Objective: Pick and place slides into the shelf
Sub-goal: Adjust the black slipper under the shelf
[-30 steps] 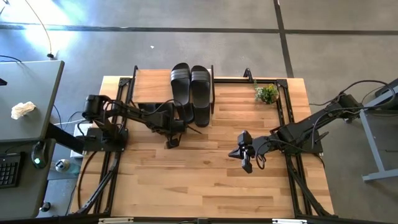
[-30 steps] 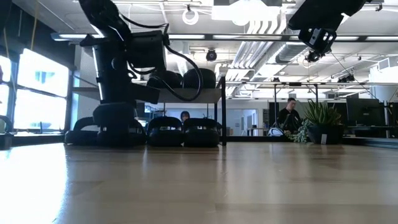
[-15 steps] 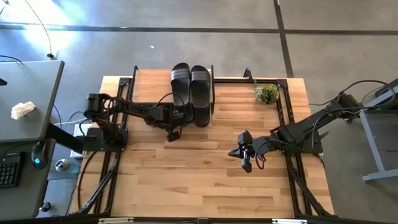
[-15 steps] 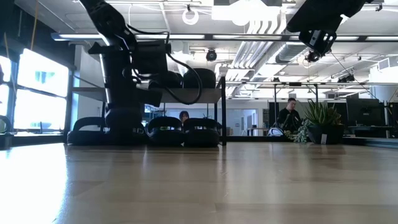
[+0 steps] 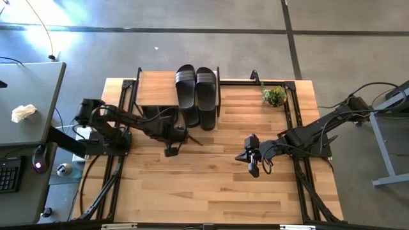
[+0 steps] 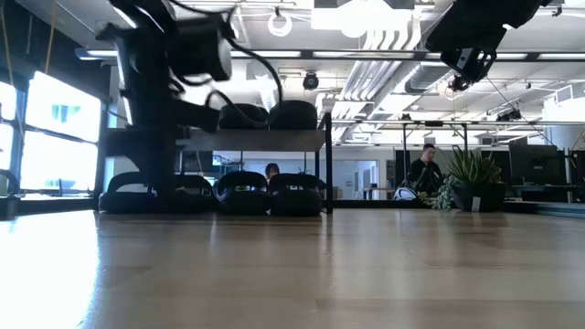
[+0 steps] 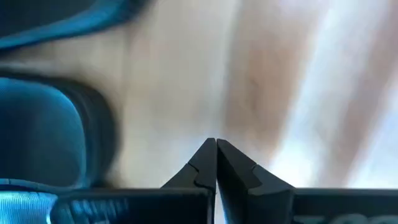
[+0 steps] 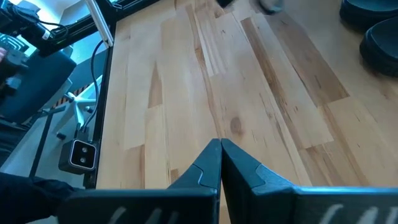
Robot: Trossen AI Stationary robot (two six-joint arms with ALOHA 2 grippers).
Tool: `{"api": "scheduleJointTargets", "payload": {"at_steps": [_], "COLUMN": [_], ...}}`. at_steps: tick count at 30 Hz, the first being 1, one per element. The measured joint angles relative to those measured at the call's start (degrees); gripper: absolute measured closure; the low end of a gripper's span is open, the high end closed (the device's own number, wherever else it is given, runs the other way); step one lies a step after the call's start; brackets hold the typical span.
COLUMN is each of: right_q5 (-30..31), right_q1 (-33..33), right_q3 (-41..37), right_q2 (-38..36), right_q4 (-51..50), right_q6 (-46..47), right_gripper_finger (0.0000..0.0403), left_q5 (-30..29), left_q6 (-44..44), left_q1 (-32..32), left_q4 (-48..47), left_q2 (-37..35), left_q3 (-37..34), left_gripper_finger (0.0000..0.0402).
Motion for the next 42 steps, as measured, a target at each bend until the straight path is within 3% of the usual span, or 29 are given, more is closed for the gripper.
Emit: {"api": "scheduleJointTargets", "payload": {"at_steps": [11,24,42], "right_q5": [-1.34,-0.99,0.60], "right_q1": [-0.01,0.00,-0.01], "right_q3": [0.00,0.00,0.00], "right_q2": [0.02,0.04,0.04], "right_q4": [0.28,0.44,0.48], "right_q6": [-0.09,-2.65,-2.58], "right_gripper_finger": [0.0403,0.0403,0.0403], "left_q5": [6.11,4.02,-5.10], "left_q6": [-6.54,-15.02,-16.07], "left_q1": [-4.59,-4.72,-4.57], "left_q4": [-16.89,-7.75,-6.69], "left_q2": [-3.96,-4.32,-3.89], "left_q3": [-0.52,-12.22,-13.22], "left_gripper_finger": [0.0401,0.0401,0.0401]}}
